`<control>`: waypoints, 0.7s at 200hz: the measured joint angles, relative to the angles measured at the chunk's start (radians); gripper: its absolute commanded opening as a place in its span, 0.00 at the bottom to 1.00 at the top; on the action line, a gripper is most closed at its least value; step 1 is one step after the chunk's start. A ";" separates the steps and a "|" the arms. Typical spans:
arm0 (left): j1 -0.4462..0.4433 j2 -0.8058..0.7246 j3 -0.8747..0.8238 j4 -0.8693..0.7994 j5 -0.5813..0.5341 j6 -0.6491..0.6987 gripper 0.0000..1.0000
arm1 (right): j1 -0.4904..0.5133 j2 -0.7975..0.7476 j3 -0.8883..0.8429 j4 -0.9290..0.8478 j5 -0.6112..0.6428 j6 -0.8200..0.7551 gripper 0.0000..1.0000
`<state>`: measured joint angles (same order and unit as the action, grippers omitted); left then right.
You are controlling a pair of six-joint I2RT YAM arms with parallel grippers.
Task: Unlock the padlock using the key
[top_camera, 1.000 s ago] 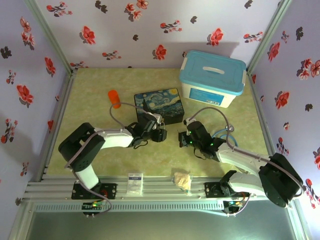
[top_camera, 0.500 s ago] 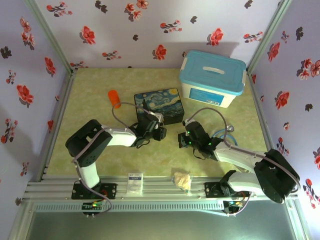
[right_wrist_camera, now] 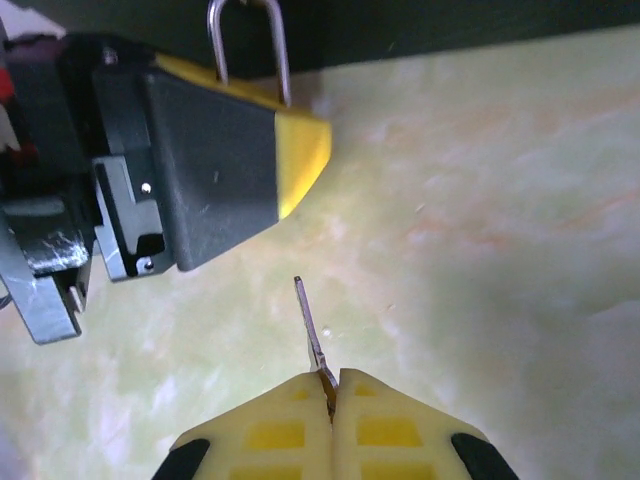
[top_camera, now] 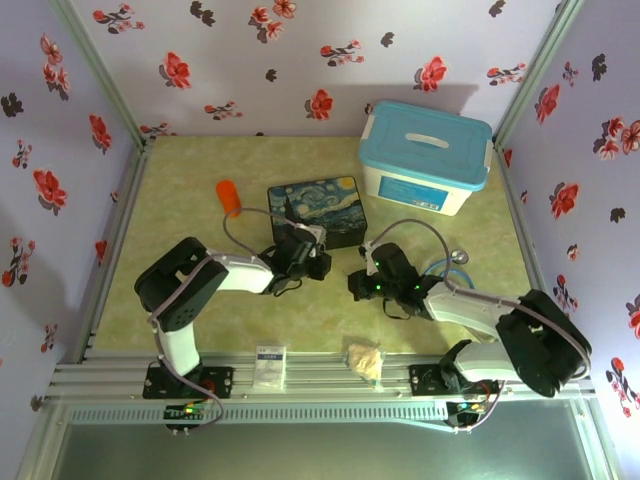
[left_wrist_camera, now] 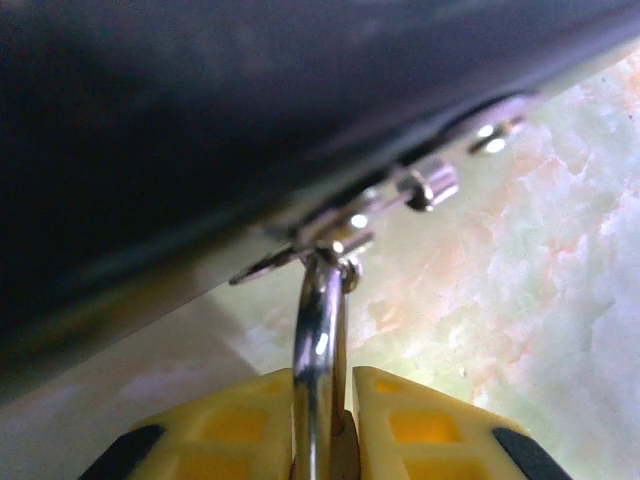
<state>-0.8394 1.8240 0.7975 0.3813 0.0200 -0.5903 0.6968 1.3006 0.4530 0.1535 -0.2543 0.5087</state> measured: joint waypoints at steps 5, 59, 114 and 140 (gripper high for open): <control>0.000 -0.002 -0.006 0.006 0.005 -0.010 0.16 | -0.009 0.011 0.000 0.002 -0.032 0.001 0.00; -0.001 -0.050 -0.053 0.014 0.026 -0.110 0.04 | -0.034 0.048 -0.005 0.077 -0.263 0.030 0.00; -0.001 -0.090 -0.089 0.020 0.026 -0.195 0.02 | -0.036 0.211 0.033 0.146 -0.345 0.094 0.00; -0.001 -0.093 -0.114 0.050 0.027 -0.233 0.02 | -0.038 0.256 0.036 0.192 -0.367 0.130 0.00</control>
<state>-0.8406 1.7313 0.6834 0.4309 0.0471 -0.8234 0.6586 1.5566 0.4889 0.3454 -0.6212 0.6384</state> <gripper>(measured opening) 0.159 0.039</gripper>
